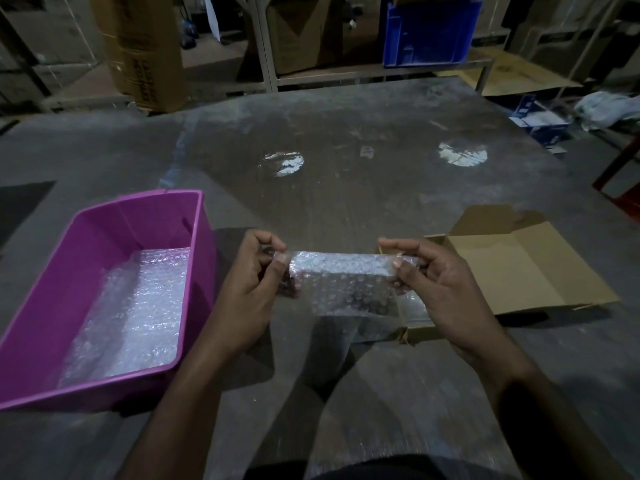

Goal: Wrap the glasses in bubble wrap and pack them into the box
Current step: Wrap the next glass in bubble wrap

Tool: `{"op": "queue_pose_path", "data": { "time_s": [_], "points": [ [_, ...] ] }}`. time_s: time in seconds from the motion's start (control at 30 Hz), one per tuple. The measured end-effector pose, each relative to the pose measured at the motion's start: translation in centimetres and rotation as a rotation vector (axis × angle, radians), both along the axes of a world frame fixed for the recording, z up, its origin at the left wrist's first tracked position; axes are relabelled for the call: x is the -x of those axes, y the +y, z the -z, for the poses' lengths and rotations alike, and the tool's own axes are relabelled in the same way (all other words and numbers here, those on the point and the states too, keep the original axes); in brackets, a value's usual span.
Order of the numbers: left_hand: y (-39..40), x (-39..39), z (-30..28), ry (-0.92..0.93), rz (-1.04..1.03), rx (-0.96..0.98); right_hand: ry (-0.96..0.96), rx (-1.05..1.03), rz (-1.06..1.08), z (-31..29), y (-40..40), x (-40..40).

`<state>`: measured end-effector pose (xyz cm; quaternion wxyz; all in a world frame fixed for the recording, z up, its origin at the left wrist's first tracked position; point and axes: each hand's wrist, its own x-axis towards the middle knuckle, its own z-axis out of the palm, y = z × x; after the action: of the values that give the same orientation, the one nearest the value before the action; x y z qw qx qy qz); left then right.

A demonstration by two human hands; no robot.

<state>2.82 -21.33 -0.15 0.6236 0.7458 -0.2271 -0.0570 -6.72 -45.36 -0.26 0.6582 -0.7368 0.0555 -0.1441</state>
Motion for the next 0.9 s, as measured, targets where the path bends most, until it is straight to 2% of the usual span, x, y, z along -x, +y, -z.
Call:
{"op": "queue_pose_path", "data": {
  "time_s": [0.1, 0.23, 0.53, 0.73, 0.9],
  "points": [
    [-0.2, 0.2, -0.2, -0.016, 0.013, -0.03, 0.018, 0.02, 0.007, -0.1, -0.2, 0.1],
    [-0.4, 0.7, -0.9, 0.087, 0.053, 0.007, 0.057, -0.074, -0.024, -0.2, -0.4, 0.4],
    [0.0, 0.2, -0.8, -0.113, -0.009, -0.115, -0.004, 0.151, 0.085, 0.4, -0.5, 0.1],
    [-0.2, 0.5, -0.5, 0.038, 0.028, 0.008, -0.009, -0.01, -0.019, 0.3, -0.2, 0.4],
    [-0.4, 0.6, -0.6, -0.008, 0.047, -0.025, -0.005, 0.012, -0.022, 0.0, 0.0, 0.5]
  ]
}}
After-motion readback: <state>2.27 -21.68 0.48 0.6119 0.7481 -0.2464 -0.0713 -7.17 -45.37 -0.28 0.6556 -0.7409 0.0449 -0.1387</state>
